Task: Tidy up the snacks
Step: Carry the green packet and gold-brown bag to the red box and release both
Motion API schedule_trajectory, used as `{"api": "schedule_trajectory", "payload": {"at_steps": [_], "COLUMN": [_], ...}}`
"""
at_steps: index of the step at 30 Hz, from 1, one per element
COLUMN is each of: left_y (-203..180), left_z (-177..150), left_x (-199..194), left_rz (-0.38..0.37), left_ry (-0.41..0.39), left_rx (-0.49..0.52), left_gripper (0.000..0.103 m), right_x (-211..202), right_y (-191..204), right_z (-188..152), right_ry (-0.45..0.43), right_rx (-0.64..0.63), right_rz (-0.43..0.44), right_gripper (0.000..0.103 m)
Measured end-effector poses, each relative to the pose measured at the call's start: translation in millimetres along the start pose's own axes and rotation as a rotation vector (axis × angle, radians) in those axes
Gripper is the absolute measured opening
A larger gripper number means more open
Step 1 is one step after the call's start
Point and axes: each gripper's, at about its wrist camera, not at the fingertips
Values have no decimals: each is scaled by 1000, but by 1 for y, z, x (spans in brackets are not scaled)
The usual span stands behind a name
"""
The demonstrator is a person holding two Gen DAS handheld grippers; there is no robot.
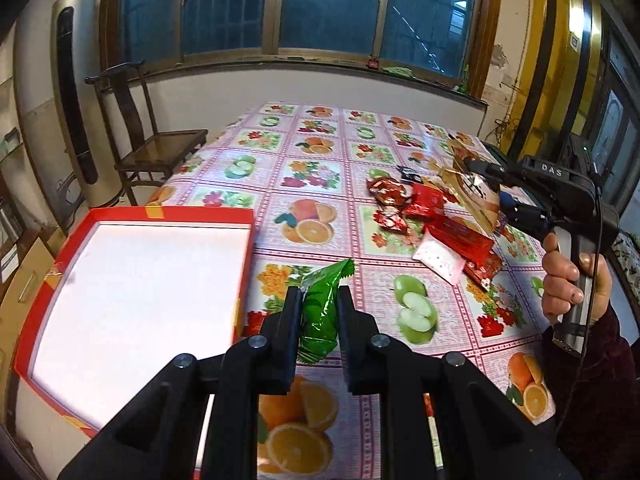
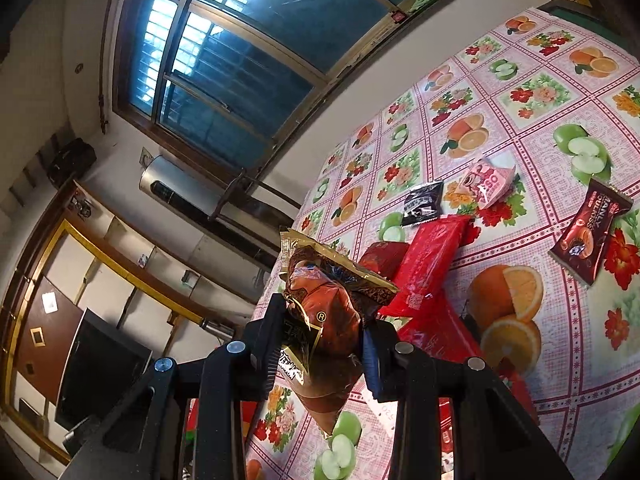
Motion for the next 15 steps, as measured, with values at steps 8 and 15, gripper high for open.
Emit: {"api": "schedule_trajectory", "payload": {"at_steps": [8,15], "left_y": [80,112], "left_z": [-7,-25], "left_x": [-6,9], "left_rz": [209,284], "left_ry": [15,71], "left_rx": [-100,-115], "left_gripper": [17,17], "right_x": [47,109], "right_y": [72,147], "right_z": [-64,-139], "right_ry": [120,238], "right_rx": [-79,-170], "right_rz": [108,186], "right_gripper": [38,38]}}
Point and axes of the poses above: each gripper's, at about its wrist camera, not at the fingertips, and x roughly the way its jaws point, y to its left, z to its top, and after that the axes turned 9 degrees about -y, right-handed
